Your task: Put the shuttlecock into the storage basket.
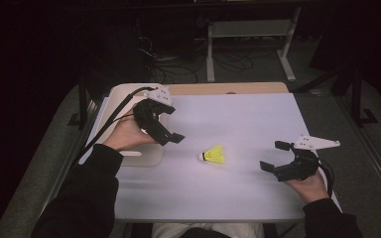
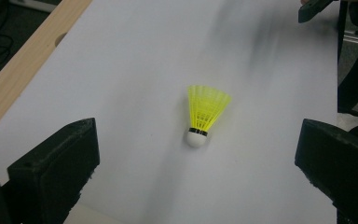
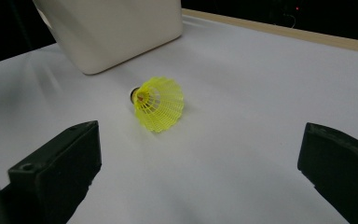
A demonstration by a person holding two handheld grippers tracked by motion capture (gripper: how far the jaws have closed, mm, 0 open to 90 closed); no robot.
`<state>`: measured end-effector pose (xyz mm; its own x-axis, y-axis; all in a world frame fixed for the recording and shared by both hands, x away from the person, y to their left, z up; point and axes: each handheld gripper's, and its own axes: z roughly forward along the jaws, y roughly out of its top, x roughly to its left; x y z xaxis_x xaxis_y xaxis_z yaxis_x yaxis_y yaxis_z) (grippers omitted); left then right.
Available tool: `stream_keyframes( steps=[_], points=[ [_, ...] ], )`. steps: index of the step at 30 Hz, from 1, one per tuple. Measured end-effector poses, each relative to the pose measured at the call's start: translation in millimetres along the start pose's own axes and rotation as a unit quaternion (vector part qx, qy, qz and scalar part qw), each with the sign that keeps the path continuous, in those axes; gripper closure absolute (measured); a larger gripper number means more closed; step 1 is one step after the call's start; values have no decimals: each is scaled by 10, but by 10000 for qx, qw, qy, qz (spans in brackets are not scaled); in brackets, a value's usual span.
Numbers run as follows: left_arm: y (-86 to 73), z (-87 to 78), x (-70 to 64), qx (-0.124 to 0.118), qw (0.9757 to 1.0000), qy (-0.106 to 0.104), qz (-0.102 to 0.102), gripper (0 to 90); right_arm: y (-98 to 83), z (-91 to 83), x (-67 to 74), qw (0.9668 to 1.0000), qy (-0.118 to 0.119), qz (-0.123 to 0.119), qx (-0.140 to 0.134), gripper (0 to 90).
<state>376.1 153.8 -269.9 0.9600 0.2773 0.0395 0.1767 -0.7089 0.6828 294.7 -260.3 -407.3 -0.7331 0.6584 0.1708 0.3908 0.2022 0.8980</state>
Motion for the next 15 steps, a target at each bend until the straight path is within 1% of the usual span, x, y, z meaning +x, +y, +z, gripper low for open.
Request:
stream_keyframes(
  steps=[3,5,7,8,13,15],
  points=[
    [3,24,9,29,10000,-9,-12,0,0,2,0,10000,3,-1,1,0],
    [4,65,27,93,10000,-4,1,0,0,1,1,10000,1,-2,-1,0],
    [9,89,32,130,9999,-23,2,0,0,0,1,10000,4,0,-2,0],
    [11,106,27,108,9999,-34,-33,0,0,0,1,10000,4,1,-3,0],
    [24,182,30,208,9997,-82,-13,0,1,1,1,10000,10,-1,-5,0],
    [41,215,25,323,9994,-63,43,0,1,-1,1,10000,10,-2,-5,0]
  ],
)
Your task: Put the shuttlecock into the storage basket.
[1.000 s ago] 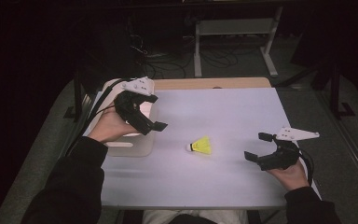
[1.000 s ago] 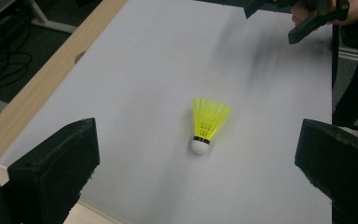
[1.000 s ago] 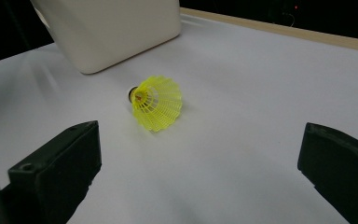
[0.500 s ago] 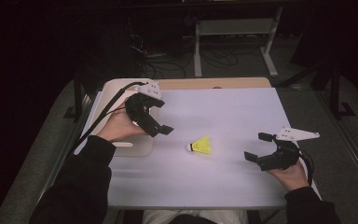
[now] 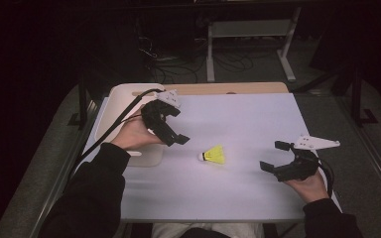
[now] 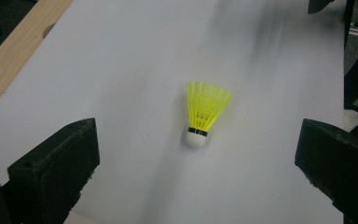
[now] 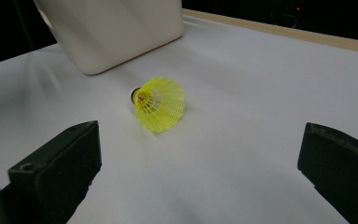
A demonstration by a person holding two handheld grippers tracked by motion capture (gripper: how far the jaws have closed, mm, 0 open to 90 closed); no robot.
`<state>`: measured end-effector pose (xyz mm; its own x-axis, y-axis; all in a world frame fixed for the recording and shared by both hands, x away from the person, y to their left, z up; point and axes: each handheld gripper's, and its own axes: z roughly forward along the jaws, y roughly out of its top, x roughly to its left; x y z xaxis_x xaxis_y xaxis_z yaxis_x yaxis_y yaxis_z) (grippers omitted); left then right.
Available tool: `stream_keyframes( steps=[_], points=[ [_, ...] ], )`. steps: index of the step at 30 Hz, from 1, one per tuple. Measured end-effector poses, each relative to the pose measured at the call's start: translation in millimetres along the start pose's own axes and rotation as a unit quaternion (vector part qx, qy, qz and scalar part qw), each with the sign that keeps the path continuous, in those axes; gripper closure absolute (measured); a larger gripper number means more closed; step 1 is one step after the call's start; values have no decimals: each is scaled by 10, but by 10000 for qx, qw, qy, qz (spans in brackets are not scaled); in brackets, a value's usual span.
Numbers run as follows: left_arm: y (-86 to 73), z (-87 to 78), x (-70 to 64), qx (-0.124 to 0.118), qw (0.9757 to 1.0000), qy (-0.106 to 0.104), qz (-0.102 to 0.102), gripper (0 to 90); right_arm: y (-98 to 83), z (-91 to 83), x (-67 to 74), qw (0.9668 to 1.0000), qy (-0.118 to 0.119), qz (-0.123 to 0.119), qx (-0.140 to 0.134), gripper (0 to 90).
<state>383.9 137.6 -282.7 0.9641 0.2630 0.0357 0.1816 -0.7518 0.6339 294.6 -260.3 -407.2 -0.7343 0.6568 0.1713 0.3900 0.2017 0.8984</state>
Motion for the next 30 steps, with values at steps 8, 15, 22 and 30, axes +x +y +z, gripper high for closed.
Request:
stream_keyframes(
  steps=[8,15,22,30],
  points=[
    [190,152,-51,162,9996,-150,151,0,1,-5,2,10000,12,4,-14,0],
    [206,310,-24,269,9993,-237,124,0,1,-7,5,10000,28,-4,-22,0],
    [216,421,-6,284,9992,-277,41,0,2,-7,6,10000,31,-1,-27,0],
    [213,564,-29,368,9987,-342,5,0,2,-8,5,10000,39,3,-33,0]
  ],
)
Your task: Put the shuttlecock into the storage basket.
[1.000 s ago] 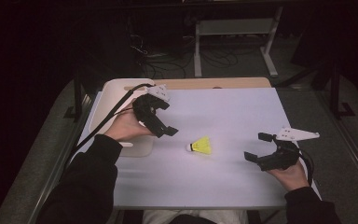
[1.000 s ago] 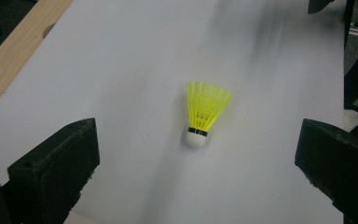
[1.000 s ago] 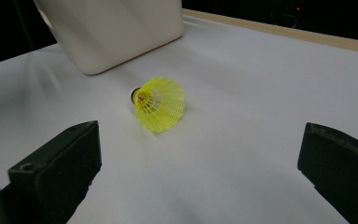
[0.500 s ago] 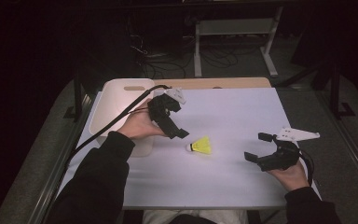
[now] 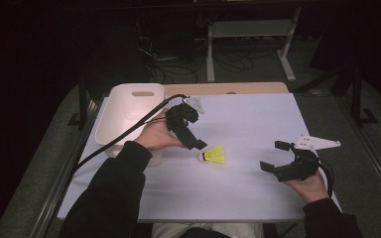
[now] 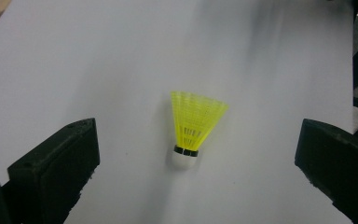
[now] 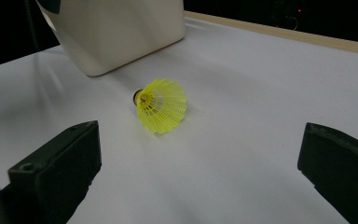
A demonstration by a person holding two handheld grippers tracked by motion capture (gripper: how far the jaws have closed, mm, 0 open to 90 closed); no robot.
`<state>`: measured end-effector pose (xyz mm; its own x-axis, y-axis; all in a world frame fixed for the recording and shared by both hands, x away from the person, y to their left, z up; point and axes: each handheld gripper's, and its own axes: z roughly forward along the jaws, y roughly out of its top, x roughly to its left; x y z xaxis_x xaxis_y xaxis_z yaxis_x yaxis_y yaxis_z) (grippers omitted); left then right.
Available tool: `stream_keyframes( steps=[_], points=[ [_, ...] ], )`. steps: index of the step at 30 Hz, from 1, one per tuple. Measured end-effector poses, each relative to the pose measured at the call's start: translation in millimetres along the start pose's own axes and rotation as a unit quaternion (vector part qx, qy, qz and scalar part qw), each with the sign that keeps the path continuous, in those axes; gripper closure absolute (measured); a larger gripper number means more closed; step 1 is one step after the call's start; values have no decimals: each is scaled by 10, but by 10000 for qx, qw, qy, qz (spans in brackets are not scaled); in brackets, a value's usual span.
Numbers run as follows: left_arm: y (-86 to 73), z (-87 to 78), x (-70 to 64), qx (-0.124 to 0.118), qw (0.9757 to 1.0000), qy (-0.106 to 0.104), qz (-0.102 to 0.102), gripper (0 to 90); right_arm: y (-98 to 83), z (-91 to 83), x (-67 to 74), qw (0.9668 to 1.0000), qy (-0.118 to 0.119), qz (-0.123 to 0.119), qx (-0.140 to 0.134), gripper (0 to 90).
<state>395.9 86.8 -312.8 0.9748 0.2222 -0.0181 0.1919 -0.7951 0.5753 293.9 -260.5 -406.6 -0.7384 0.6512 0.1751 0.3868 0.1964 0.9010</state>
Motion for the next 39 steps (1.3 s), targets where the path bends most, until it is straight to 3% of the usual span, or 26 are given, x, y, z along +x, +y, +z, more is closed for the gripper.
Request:
stream_keyframes(
  steps=[14,23,30,36,39],
  points=[
    [-17,258,8,151,9998,-114,-112,0,0,0,2,10000,8,-11,-1,0],
    [-13,312,6,173,9997,-100,-161,0,0,1,2,10000,12,-10,0,0],
    [23,378,-26,361,9993,-64,-94,0,1,1,4,10000,13,-8,0,0],
    [107,470,-64,371,9992,-131,-33,0,1,-6,6,10000,24,-16,-13,0],
    [81,543,-45,543,9985,-104,-15,0,1,-8,8,10000,39,-25,-15,0]
  ],
)
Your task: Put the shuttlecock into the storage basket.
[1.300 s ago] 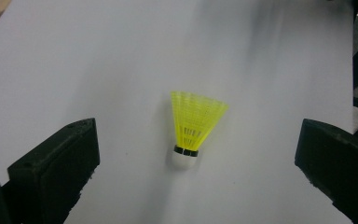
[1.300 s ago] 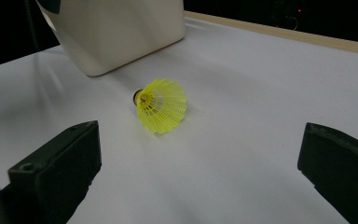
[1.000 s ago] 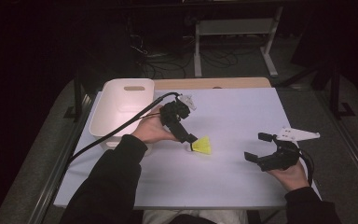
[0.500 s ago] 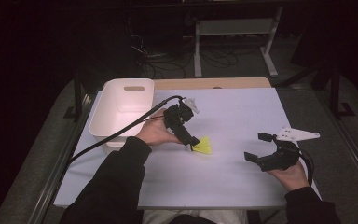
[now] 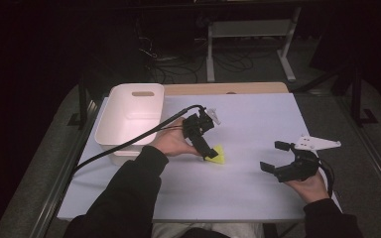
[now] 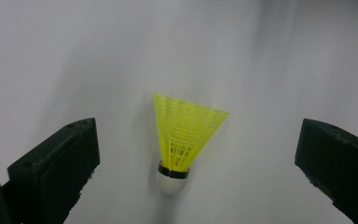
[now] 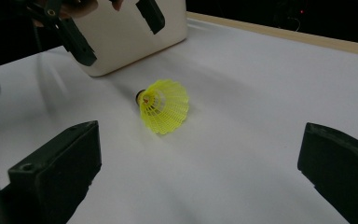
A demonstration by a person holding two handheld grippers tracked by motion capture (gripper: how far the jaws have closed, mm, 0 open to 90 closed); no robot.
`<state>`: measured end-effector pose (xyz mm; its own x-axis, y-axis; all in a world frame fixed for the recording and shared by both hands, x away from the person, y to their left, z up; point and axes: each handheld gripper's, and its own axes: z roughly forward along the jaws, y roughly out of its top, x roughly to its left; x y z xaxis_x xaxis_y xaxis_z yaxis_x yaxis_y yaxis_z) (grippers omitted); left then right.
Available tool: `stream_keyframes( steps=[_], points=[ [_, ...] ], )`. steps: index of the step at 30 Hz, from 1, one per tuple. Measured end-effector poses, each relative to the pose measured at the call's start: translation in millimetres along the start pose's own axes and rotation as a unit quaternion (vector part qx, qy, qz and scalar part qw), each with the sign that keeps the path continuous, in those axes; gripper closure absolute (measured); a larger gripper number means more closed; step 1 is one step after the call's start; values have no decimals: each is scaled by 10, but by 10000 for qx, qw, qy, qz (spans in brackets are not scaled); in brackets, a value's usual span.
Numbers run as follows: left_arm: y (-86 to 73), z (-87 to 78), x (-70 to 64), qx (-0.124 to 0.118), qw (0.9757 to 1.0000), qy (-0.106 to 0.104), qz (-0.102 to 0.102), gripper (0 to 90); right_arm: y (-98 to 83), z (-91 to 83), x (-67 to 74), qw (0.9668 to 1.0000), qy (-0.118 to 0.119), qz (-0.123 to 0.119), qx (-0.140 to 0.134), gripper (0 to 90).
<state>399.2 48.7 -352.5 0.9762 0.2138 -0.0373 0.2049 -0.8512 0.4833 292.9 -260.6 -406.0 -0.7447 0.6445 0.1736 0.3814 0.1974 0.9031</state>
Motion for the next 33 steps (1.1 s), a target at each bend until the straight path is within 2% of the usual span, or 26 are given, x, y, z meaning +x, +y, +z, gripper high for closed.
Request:
stream_keyframes(
  steps=[9,33],
  points=[
    [-34,151,18,129,9999,-98,-7,0,2,2,5,10000,19,-4,1,0],
    [-170,451,10,701,9975,-53,96,0,3,7,16,10000,70,-22,8,0]
  ],
)
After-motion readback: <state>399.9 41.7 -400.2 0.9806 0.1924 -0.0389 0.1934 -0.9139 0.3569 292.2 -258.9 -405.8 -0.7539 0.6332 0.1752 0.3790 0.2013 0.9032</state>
